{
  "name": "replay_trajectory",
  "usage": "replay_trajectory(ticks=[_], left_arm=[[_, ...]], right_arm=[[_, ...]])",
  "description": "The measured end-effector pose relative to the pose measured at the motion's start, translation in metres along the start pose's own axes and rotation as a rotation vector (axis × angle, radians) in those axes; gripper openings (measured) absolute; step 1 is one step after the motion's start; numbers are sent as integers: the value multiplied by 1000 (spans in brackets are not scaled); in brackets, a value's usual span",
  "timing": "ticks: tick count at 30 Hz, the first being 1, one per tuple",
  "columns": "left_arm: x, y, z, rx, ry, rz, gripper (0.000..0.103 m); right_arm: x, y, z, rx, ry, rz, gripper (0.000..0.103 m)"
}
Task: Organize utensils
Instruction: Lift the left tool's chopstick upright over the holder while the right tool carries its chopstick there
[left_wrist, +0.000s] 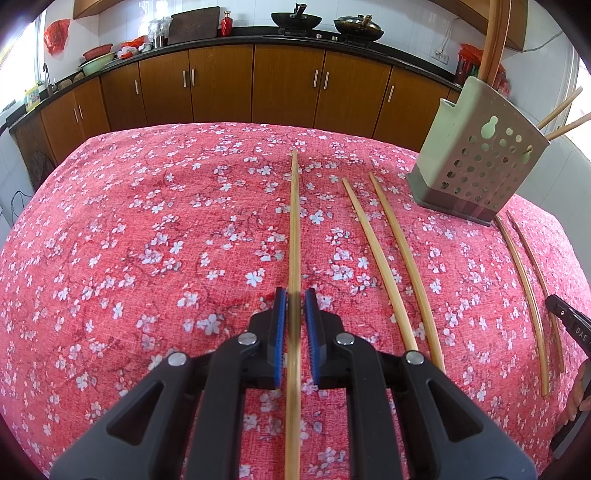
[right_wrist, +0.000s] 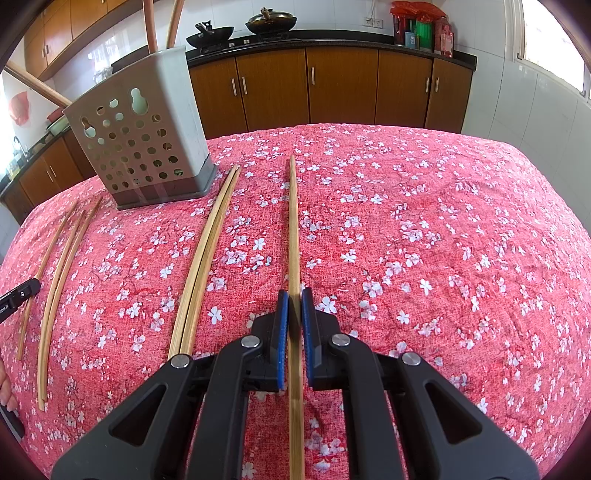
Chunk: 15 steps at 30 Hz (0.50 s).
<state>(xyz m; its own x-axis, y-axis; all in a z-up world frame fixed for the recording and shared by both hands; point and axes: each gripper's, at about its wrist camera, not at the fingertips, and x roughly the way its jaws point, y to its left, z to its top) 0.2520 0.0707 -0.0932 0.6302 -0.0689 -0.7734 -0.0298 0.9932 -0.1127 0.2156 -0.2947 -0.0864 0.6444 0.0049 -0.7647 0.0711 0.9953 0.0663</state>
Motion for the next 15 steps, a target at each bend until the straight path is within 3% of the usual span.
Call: replay_trajectory(ticks=[11, 15], left_arm=[[-13, -15, -21, 83, 7, 50, 11], [-25, -13, -19, 104, -4, 39, 8]], right_arm=[[-12, -8, -12, 34, -2, 46, 8], [-26, -7, -10, 26, -44, 24, 8]])
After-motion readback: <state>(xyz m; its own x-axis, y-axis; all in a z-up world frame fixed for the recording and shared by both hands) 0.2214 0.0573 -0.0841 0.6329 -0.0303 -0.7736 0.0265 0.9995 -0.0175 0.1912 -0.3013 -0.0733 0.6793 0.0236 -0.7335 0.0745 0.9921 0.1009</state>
